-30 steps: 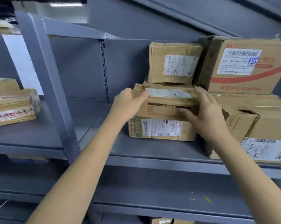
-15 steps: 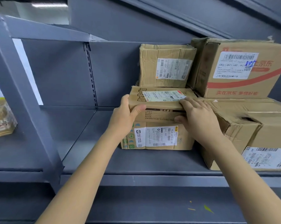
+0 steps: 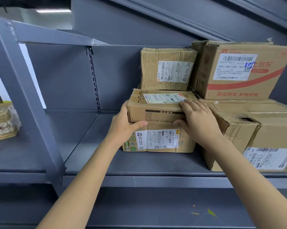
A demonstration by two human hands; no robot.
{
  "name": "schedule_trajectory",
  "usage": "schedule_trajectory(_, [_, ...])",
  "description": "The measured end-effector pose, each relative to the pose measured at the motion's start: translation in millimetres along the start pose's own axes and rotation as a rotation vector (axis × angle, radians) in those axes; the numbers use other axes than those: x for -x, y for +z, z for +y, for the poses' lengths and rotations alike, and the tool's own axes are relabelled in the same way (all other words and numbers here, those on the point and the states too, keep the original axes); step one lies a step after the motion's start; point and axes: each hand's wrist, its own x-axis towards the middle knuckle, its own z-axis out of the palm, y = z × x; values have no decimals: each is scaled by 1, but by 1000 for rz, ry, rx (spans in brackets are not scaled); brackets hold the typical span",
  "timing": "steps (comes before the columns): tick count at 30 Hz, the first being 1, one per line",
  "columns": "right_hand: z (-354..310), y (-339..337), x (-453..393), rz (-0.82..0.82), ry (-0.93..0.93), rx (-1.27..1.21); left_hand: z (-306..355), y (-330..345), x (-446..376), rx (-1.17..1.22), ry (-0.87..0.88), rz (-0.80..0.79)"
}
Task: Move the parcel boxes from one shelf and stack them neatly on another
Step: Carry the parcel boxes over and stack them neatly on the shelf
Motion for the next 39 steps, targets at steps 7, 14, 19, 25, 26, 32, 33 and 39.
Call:
schedule_trajectory(7, [0, -1, -3, -25, 18, 59, -1, 11, 1, -24, -51, 54])
schedule_trajectory(14, [-5, -8, 9, -32, 38, 89, 10, 4, 16, -28, -57, 53])
schedule_trajectory(19, [-29, -17, 9, 162, -54, -102, 23, -12, 32, -115, -16, 105])
schedule_trajectory(25, [-86, -16, -3, 269, -232, -465, 39, -69, 76, -401, 201, 337])
schedule_trajectory(26, [-100, -15, -5, 286, -250, -539, 40, -82, 88, -414, 217, 386])
schedule_trajectory(32, [-208, -4, -7, 230, -424, -902, 19, -157, 157, -556, 48, 536])
schedule_trajectory(33, [-224, -3, -5, 204, -456, -940, 12, -168, 168, -588, 0, 553])
schedule_trajectory(39, [-305, -1, 3, 22, -548, -1079, -18, -221, 228, -729, -226, 635])
